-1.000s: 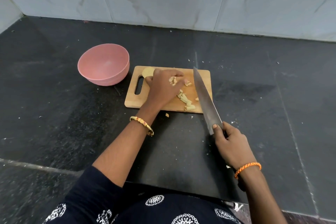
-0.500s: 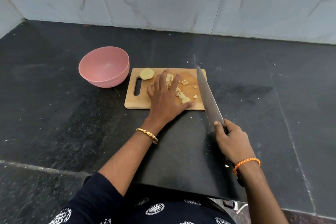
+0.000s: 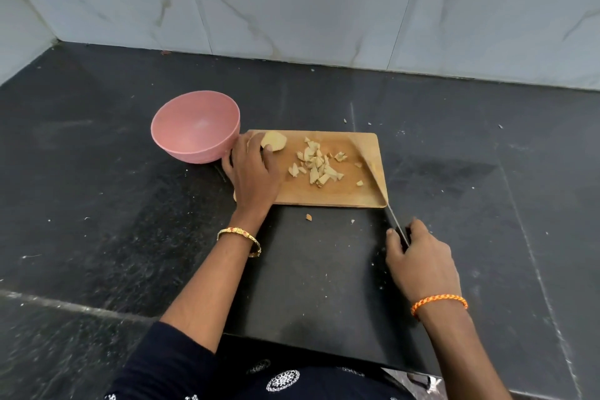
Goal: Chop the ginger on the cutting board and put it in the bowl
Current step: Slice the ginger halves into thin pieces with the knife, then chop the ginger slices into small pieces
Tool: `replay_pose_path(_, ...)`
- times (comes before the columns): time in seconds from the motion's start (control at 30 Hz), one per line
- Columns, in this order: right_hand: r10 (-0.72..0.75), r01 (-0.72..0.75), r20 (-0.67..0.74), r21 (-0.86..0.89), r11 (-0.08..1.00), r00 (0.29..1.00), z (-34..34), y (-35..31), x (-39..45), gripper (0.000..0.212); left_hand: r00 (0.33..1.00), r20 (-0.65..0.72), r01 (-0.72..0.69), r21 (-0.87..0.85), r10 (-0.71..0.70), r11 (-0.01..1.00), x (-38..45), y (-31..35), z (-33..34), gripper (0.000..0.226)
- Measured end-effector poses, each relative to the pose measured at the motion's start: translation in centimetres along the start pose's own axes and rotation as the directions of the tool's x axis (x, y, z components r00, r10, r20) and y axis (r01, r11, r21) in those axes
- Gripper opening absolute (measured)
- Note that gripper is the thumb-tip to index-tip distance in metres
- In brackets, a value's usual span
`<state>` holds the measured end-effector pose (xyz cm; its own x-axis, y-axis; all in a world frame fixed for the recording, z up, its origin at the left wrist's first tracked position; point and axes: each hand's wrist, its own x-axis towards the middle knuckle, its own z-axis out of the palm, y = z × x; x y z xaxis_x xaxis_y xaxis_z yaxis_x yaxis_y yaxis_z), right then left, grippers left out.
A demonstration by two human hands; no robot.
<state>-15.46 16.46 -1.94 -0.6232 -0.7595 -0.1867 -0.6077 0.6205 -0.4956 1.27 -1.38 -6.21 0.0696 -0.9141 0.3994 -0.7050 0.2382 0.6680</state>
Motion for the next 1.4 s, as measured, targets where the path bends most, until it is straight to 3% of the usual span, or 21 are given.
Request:
replay_pose_path(0.1, -0.036, 0.036, -0.004, -0.003, 0.999, 0.999, 0.4, -0.5, -0.8, 0.027, 0.993, 0.110, -0.034, -0.078, 0.042, 0.996, 0.9, 0.0, -0.1, 0.033)
replay_pose_path(0.23, -0.018, 0.018, -0.007, -0.002, 1.000, 1.000, 0.8, -1.2, -1.2, 0.029, 0.959, 0.281, 0.025, 0.014, -0.029, 1.000, 2.0, -0.1, 0.8, 0.062)
replay_pose_path(0.37, -0.032, 0.035, -0.042, 0.089, 0.995, 0.999, 0.3, -1.5, -1.1, 0.024, 0.966, 0.258, -0.018, 0.079, -0.003, 0.997, 2.5, -0.8, 1.0, 0.059)
replay_pose_path(0.5, -0.099, 0.103, -0.046, 0.100, 0.990, 0.994, 0.0, -2.0, -1.4, 0.043, 0.973, 0.225, 0.060, -0.060, -0.045, 0.996, 2.1, -1.8, 0.7, 0.055)
replay_pose_path(0.63, -0.119, 0.124, -0.042, 0.132, 0.983, 0.992, 0.6, -2.3, -1.9, 0.039, 0.975, 0.216, 0.106, -0.204, -0.061, 0.973, 2.3, -1.9, 0.6, 0.059)
replay_pose_path(0.87, -0.133, 0.125, -0.006, 0.375, 0.919, 0.991, 1.8, -2.9, -2.5, 0.031, 0.974, 0.226, 0.083, -0.286, -0.017, 0.955, 2.8, -1.9, 0.6, 0.057)
replay_pose_path(0.97, -0.016, -0.071, 0.131, 0.637, 0.767, 0.991, 2.3, -3.1, -1.9, 0.027, 0.974, 0.225, 0.096, -0.288, -0.030, 0.953, 3.2, -1.7, 1.0, 0.054)
replay_pose_path(1.07, 0.064, -0.414, 0.416, 0.852, 0.321, 0.907, 2.3, -3.5, -1.1, 0.026, 0.985, 0.162, 0.120, -0.384, -0.061, 0.915, 3.0, -0.1, 0.8, 0.039)
replay_pose_path(1.13, 0.001, -0.509, 0.515, 0.848, 0.149, 0.857, 2.0, -3.2, -0.8, 0.028, 0.969, 0.205, 0.225, -0.527, -0.135, 0.820, 2.9, 2.0, 0.4, 0.028)
replay_pose_path(1.23, -0.112, -0.566, 0.568, 0.823, 0.051, 0.815, 1.5, -3.0, -0.6, 0.031, 0.836, 0.478, 0.541, -0.632, -0.271, 0.555, 3.3, 4.7, 0.3, 0.032)
replay_pose_path(1.3, -0.159, -0.591, 0.585, 0.807, 0.011, 0.795, 1.2, -3.0, -0.6, 0.032, 0.715, 0.653, 0.691, -0.606, -0.249, 0.395, 3.8, 5.7, 0.6, 0.033)
replay_pose_path(1.4, -0.213, -0.618, 0.599, 0.786, -0.029, 0.772, 1.0, -3.0, -0.5, 0.034, 0.565, 0.806, 0.817, -0.516, -0.176, 0.257, 4.1, 6.7, 0.9, 0.039)
